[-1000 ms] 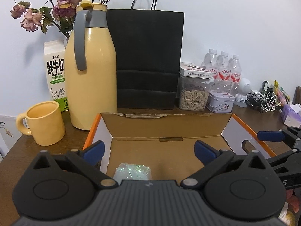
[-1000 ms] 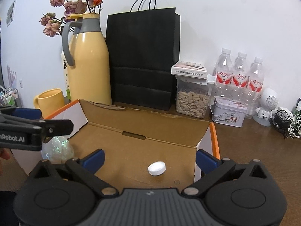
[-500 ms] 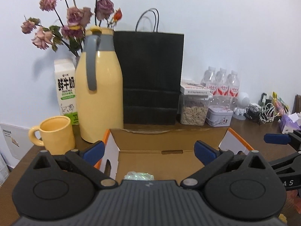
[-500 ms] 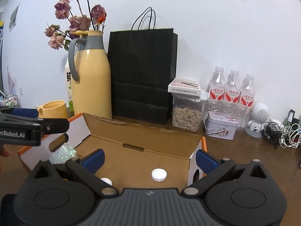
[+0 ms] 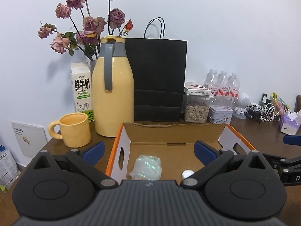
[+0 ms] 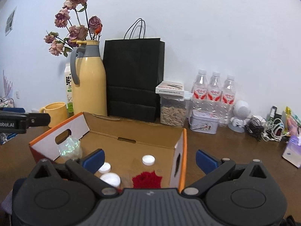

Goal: Organize objects

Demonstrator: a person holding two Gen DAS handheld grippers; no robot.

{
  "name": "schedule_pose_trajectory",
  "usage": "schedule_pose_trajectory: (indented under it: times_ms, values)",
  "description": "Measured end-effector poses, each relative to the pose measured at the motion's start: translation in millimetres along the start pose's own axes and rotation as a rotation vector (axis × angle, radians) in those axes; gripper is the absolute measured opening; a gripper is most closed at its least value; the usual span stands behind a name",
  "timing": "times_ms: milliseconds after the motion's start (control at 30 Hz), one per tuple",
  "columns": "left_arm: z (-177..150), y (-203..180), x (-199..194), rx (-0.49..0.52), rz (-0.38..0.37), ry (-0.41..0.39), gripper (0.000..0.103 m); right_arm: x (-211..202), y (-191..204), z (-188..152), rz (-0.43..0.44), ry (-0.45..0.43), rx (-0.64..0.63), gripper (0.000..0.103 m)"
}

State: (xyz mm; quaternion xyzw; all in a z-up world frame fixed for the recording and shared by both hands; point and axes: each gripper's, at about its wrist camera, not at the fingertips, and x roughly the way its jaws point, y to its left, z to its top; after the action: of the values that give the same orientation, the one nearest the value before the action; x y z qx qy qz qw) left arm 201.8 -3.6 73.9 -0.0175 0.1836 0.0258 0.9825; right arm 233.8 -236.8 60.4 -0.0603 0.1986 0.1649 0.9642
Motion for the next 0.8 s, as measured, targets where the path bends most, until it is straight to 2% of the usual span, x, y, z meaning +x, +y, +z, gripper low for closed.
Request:
schedule_pose_trajectory:
  times_ms: [433, 800]
  values:
    - [-26, 2, -48, 0.008, 0.009, 0.023, 0.103, -53, -2, -44, -0.026, 0.047, 0.001, 0.103]
    - [-57, 12, -84, 0.009, 0.016, 0.051, 0.103, -76, 6, -85, 0.012, 0.116, -0.008, 0.103]
